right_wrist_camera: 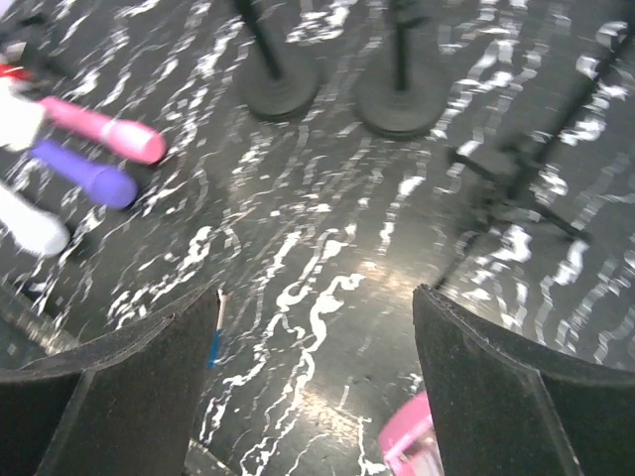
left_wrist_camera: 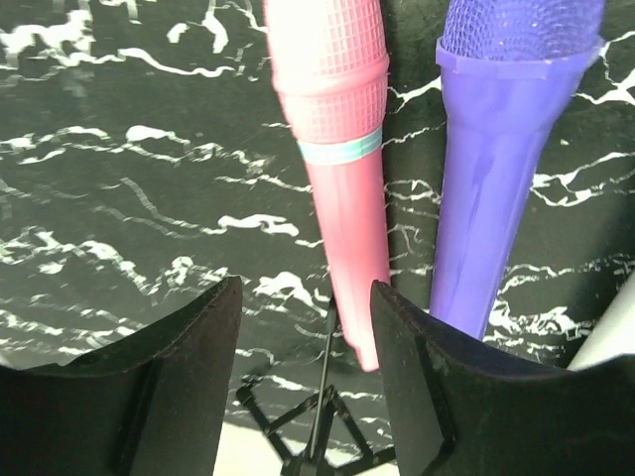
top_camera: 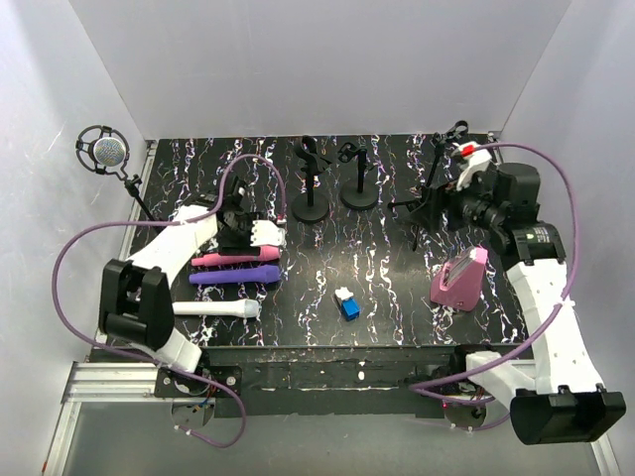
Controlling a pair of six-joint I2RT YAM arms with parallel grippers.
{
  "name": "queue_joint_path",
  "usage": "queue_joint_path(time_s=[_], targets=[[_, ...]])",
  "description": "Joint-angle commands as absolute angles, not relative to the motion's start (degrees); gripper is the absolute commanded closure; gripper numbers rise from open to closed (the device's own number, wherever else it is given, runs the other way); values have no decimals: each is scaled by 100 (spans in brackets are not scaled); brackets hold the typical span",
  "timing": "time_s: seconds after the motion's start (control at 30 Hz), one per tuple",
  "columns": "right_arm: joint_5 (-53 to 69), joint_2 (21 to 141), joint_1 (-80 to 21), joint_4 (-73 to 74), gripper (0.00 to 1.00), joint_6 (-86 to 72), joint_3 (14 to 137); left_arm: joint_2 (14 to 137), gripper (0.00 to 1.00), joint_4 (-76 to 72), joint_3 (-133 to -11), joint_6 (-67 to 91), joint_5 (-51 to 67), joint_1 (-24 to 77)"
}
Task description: Remove the microphone from the stand
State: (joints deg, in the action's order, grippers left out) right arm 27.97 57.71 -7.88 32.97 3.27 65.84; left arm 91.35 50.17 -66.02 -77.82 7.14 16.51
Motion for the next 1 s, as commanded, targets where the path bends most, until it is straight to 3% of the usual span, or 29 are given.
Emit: queue_joint_path(time_s=[0.0, 0.27, 0.77, 0.97], targets=[[1970, 5949, 137, 3560, 16, 36, 7013, 8359, 45, 5607, -6969, -8007, 1090, 1722], [1951, 6600, 536, 2700, 15, -97, 7172, 7998, 35, 5555, -7426, -7006, 1775, 2363], [3418, 8182, 527, 239, 20, -774, 7655, 7673, 33, 4614, -8050, -5265, 2531, 2804], [3779, 8648, 527, -553, 32, -721, 7603, 7725, 33, 4614, -8305, -5089, 2409, 2891]])
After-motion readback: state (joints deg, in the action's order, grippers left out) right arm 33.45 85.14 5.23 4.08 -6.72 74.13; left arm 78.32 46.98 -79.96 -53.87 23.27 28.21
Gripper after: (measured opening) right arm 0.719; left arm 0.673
